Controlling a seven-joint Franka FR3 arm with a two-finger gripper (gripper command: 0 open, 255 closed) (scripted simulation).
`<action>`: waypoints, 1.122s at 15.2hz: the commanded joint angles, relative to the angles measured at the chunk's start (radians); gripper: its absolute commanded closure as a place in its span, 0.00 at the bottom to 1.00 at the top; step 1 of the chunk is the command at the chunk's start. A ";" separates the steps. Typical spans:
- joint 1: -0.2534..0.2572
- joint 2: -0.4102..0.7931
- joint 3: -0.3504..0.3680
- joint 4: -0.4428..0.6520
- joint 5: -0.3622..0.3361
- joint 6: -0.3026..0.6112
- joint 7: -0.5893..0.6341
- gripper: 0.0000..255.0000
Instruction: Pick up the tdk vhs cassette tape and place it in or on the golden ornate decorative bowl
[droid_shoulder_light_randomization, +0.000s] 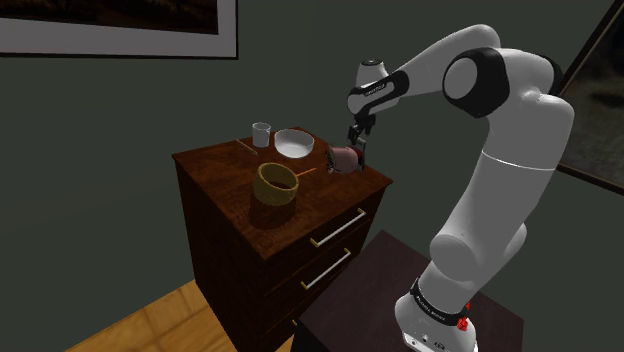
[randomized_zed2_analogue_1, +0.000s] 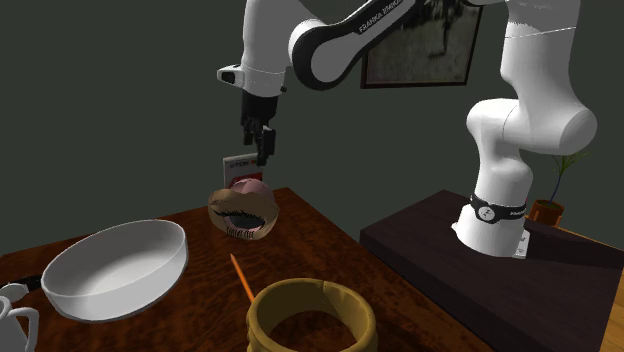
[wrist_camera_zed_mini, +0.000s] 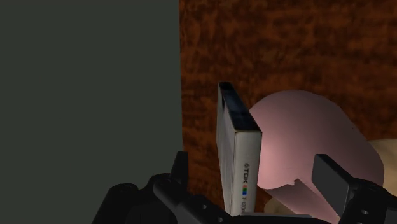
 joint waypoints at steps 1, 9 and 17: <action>-0.007 0.028 -0.003 0.005 0.005 0.026 -0.006 0.00; -0.007 0.028 -0.003 0.004 0.005 0.026 -0.005 0.00; -0.007 0.028 -0.002 0.005 0.005 0.025 -0.005 1.00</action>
